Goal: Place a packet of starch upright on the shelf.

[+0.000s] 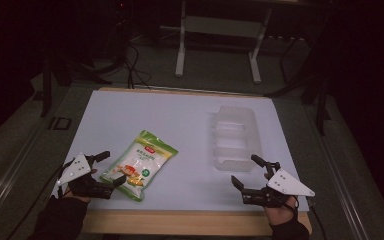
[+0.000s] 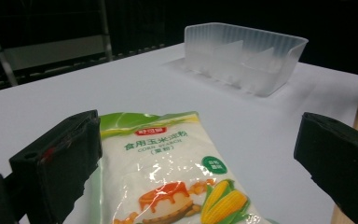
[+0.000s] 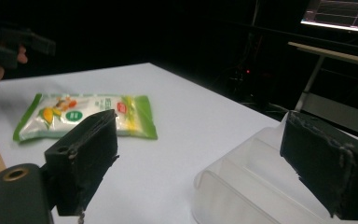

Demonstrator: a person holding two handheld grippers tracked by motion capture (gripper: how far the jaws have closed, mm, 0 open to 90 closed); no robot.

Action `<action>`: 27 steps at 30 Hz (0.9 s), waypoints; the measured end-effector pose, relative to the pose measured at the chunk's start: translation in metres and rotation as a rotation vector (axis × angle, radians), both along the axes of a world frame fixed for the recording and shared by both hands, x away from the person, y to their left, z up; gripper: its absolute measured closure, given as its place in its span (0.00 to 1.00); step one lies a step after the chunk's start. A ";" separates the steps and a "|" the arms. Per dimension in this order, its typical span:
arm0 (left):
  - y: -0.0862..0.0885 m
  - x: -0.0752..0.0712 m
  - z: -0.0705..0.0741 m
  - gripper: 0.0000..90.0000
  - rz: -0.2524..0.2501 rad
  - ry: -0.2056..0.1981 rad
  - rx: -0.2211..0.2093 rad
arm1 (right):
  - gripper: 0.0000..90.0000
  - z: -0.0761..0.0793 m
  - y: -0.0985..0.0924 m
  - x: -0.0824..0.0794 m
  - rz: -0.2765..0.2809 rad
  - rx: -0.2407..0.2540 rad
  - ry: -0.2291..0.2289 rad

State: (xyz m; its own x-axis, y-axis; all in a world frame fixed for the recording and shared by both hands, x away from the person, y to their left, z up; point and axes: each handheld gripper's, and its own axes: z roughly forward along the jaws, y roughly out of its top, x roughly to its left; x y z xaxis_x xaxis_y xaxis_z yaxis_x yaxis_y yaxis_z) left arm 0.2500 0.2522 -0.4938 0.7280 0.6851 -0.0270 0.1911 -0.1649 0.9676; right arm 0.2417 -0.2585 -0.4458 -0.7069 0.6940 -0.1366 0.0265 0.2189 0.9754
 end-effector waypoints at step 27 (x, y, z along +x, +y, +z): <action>-0.018 0.014 0.029 0.01 -0.051 0.087 0.030 | 0.12 -0.001 0.003 0.001 -0.013 -0.002 -0.002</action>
